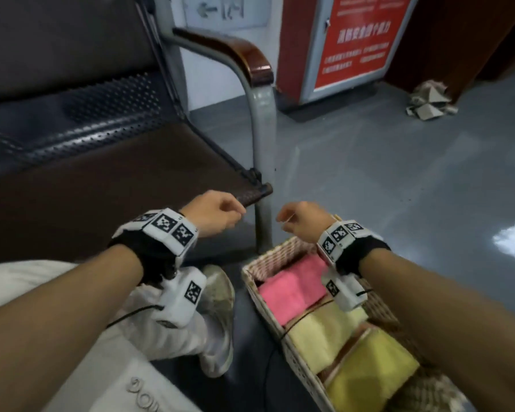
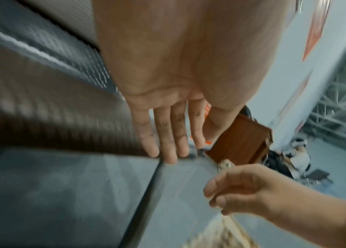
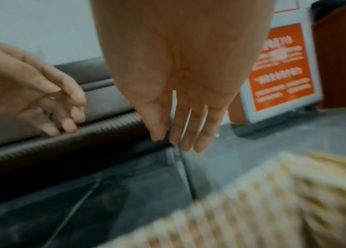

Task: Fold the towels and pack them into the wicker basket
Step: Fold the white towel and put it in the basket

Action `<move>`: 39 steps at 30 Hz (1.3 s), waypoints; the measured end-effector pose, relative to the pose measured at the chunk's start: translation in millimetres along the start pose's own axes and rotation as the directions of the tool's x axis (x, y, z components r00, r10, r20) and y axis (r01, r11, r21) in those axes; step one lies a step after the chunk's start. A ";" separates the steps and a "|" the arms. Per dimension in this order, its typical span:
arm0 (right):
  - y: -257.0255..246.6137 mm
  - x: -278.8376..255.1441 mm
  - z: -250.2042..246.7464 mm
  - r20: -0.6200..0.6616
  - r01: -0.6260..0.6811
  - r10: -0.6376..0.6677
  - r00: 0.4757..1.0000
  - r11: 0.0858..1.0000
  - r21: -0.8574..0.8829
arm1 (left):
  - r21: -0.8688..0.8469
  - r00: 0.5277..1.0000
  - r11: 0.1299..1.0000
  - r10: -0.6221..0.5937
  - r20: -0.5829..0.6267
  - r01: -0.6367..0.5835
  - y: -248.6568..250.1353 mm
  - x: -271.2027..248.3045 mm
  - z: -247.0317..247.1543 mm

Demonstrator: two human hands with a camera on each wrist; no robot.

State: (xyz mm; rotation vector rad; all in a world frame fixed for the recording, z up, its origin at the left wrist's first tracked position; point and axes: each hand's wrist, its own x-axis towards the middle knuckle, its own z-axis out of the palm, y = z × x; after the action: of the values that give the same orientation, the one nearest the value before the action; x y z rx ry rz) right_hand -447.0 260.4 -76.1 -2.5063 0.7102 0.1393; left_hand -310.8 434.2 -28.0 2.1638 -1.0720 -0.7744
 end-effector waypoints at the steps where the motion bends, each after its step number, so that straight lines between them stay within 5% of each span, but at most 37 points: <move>1: -22.1 6.9 -11.0 0.020 0.046 -0.046 0.999 0.999 -0.024 | -0.020 0.998 1.000 0.001 -0.057 -0.002 2.9 -7.8 -22.7; 10: -248.5 60.6 -77.3 0.018 0.406 -0.415 0.910 0.882 -0.240 | -0.142 0.853 0.990 -0.069 -0.518 -0.006 -22.2 -99.8 -219.7; 17: -425.9 75.0 -32.0 0.168 0.666 -0.645 0.745 0.706 -0.241 | -0.175 0.757 0.975 -0.216 -0.617 0.136 -129.4 -196.9 -286.9; 26: -555.8 92.8 98.7 0.425 0.827 -0.716 0.553 0.535 -0.174 | -0.127 0.690 0.839 -0.513 -0.512 0.529 -279.6 -284.7 -296.7; 29: -563.8 98.4 152.7 0.504 0.849 -0.694 0.514 0.494 -0.186 | 0.086 0.719 0.758 -0.569 -0.399 0.647 -304.8 -295.2 -286.3; 33: -556.1 102.7 215.7 0.593 0.871 -0.656 0.466 0.456 -0.179 | 0.328 0.765 0.694 -0.612 -0.201 0.641 -324.7 -294.8 -271.3; 39: -550.9 106.8 223.5 0.580 0.901 -0.706 0.405 0.416 -0.123 | 0.341 0.750 0.673 -0.630 -0.201 0.656 -333.8 -295.2 -278.0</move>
State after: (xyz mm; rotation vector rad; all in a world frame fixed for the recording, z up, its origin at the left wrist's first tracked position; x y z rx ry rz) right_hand -62.8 724.9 -38.4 -2.7384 -0.9390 0.5252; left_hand -99.6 915.0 -18.3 2.9616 -0.4044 -0.8184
